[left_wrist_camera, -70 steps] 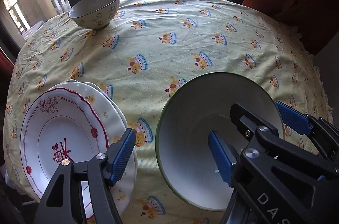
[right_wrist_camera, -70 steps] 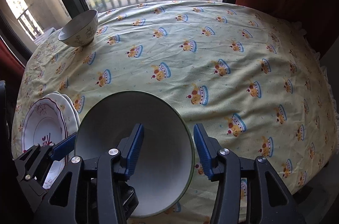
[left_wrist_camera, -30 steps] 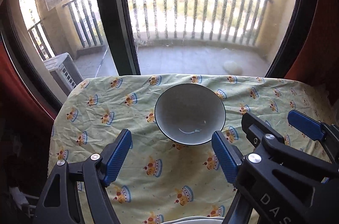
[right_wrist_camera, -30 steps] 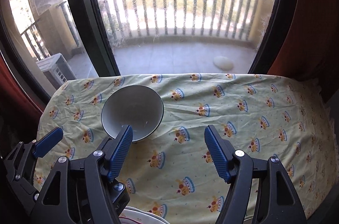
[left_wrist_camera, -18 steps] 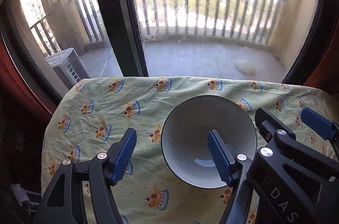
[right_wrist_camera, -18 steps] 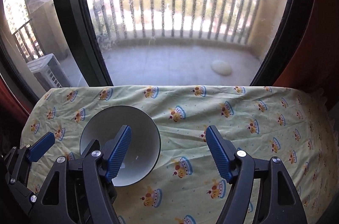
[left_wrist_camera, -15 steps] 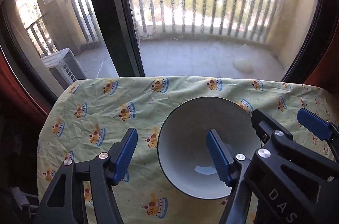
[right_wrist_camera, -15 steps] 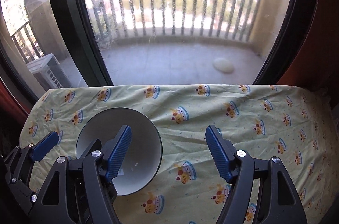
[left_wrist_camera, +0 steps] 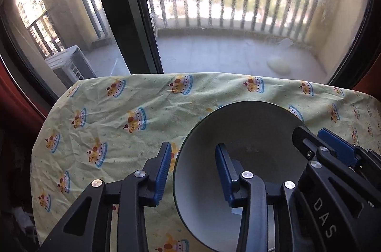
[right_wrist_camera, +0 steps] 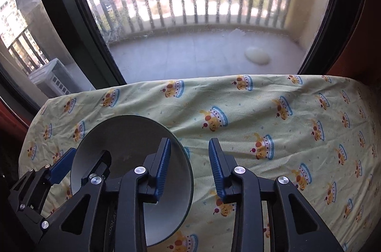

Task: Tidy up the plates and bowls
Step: 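Close both grippers on the small bowl's rim and lift it, then carry the small bowl with both grippers toward the nested bowls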

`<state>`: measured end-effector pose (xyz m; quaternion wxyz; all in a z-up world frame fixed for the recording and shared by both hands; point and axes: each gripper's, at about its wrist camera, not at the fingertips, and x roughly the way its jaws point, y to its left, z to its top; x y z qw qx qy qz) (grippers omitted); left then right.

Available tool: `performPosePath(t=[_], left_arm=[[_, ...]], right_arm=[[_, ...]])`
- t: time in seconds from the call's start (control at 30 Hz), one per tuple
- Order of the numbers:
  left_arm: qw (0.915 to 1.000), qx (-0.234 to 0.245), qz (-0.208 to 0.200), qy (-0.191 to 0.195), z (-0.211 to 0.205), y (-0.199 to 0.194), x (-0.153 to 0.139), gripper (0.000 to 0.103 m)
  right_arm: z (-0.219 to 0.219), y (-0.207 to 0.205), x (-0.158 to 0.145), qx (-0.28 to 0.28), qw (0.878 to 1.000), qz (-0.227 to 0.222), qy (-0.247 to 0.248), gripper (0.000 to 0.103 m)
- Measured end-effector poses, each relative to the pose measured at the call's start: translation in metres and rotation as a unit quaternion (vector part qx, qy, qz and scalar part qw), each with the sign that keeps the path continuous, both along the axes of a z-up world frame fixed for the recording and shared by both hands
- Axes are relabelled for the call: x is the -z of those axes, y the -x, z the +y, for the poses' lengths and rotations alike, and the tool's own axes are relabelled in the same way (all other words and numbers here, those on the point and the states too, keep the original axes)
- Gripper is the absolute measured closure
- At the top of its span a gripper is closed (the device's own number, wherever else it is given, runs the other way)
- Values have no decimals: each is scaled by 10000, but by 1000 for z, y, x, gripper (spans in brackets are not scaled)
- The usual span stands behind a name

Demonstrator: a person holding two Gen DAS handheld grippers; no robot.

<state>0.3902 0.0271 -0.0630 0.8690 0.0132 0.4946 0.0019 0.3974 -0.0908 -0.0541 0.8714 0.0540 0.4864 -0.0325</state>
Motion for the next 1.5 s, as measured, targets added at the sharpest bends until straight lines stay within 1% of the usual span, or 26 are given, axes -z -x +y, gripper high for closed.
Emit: performPosePath(t=[0.03, 0.1, 0.17, 0.23, 0.3, 0.47, 0.57, 0.7, 0.9, 1.03, 1.2, 1.5], left_arm=[[10000, 7, 6, 63, 0, 0, 1, 70], [10000, -4, -46, 37, 0, 0, 1, 72], [9999, -17, -90, 43, 1, 0, 0, 76], [10000, -35, -66, 46, 3, -1, 2, 78], [10000, -46, -13, 78, 4, -2, 3, 78], [10000, -44, -68, 10, 1, -2, 3, 78], [10000, -42, -88, 0, 1, -1, 2, 78], [9998, -116, 49, 163, 5, 0, 7, 77], [9997, -123, 161, 141, 5, 1, 14, 78], [9999, -69, 142, 61, 3, 3, 10, 79], [9999, -40, 99, 40, 3, 7, 0, 79], [10000, 54, -36, 74, 7, 25, -28, 79]], right_arm=[[0, 0, 1, -3, 10000, 11, -48, 70], [-1, 0, 2, -9, 9999, -6, -113, 72], [0, -1, 3, -51, 9999, -6, -160, 77], [1, -2, 4, -76, 9997, 1, -226, 81], [4, -2, 4, -81, 9998, -45, -180, 81], [3, -2, 5, -111, 9997, -82, -204, 81], [-1, -2, 6, -74, 9995, -50, -294, 81], [-8, 3, 10, 73, 9980, 142, -617, 81], [3, 4, 11, -113, 9995, 60, -293, 83], [1, 4, 9, -85, 9994, 106, -314, 84], [2, 9, 0, -116, 9996, 59, -231, 84], [7, 28, -29, -59, 9998, -62, -162, 84]])
